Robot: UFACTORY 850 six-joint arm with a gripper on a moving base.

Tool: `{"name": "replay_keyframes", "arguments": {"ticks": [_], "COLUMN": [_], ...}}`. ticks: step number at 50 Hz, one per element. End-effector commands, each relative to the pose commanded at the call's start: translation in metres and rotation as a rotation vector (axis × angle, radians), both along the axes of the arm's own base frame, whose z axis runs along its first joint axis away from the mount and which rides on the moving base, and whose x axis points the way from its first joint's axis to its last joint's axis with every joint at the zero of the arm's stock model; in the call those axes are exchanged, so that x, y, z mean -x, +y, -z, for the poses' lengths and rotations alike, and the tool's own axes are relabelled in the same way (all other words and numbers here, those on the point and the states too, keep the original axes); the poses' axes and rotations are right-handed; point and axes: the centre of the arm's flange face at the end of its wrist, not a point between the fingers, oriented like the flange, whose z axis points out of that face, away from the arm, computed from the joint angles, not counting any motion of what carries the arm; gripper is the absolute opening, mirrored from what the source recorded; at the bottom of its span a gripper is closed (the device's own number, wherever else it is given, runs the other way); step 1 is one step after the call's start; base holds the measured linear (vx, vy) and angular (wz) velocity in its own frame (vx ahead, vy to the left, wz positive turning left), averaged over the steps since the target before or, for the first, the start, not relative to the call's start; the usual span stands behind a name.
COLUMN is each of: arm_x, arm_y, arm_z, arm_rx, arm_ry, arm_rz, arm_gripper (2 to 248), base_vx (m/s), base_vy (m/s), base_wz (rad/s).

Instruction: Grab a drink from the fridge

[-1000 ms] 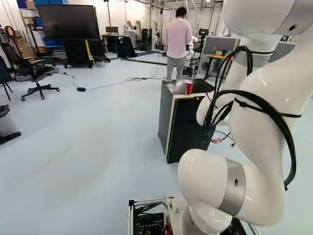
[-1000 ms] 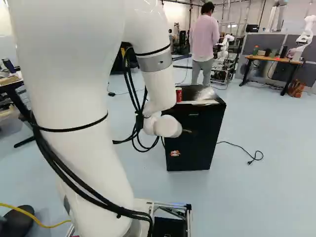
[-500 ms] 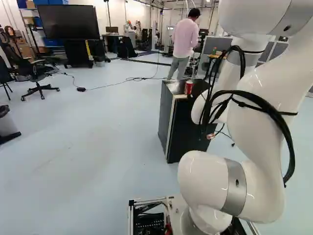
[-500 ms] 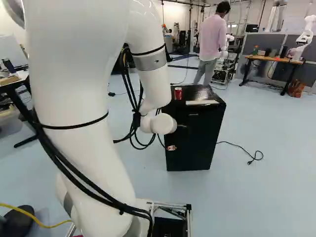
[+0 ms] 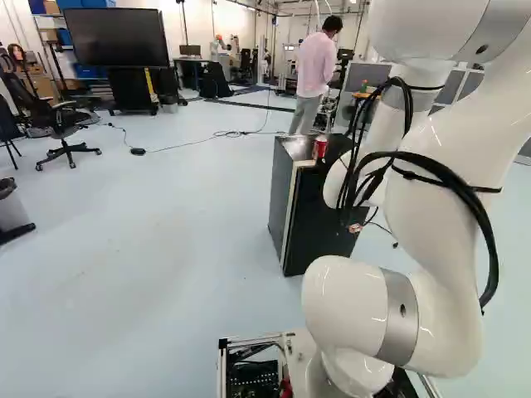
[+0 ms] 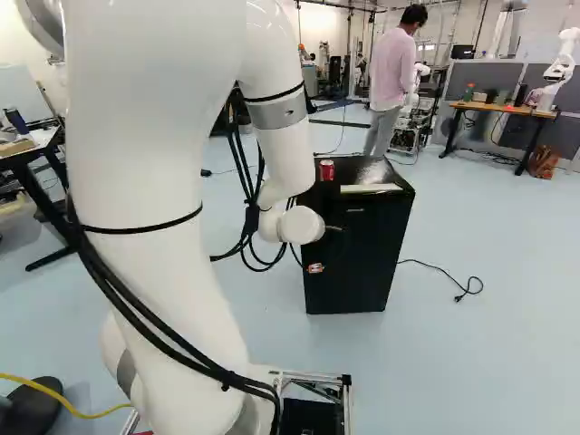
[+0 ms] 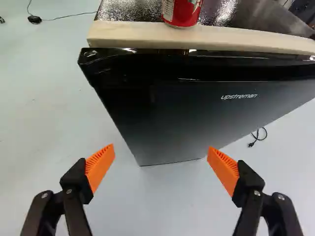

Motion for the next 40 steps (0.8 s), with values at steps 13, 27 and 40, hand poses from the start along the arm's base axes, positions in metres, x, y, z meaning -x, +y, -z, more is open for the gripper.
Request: {"name": "replay_keyframes", "arguments": {"ticks": [13, 27, 40], "arm_x": [-0.008, -0.016, -0.024], "arm_y": [-0.001, -0.001, -0.002], "arm_z": [-0.001, -0.001, -0.002], "arm_rx": [0.002, 0.004, 0.005], "arm_ry": [-0.017, -0.036, -0.054], "arm_rz": [-0.007, -0.015, -0.021], "arm_gripper": [247, 247, 247], "base_vx": [0.0, 0.0, 0.0], "base_vy": [0.0, 0.0, 0.0], "base_wz": [0.0, 0.0, 0.0]}}
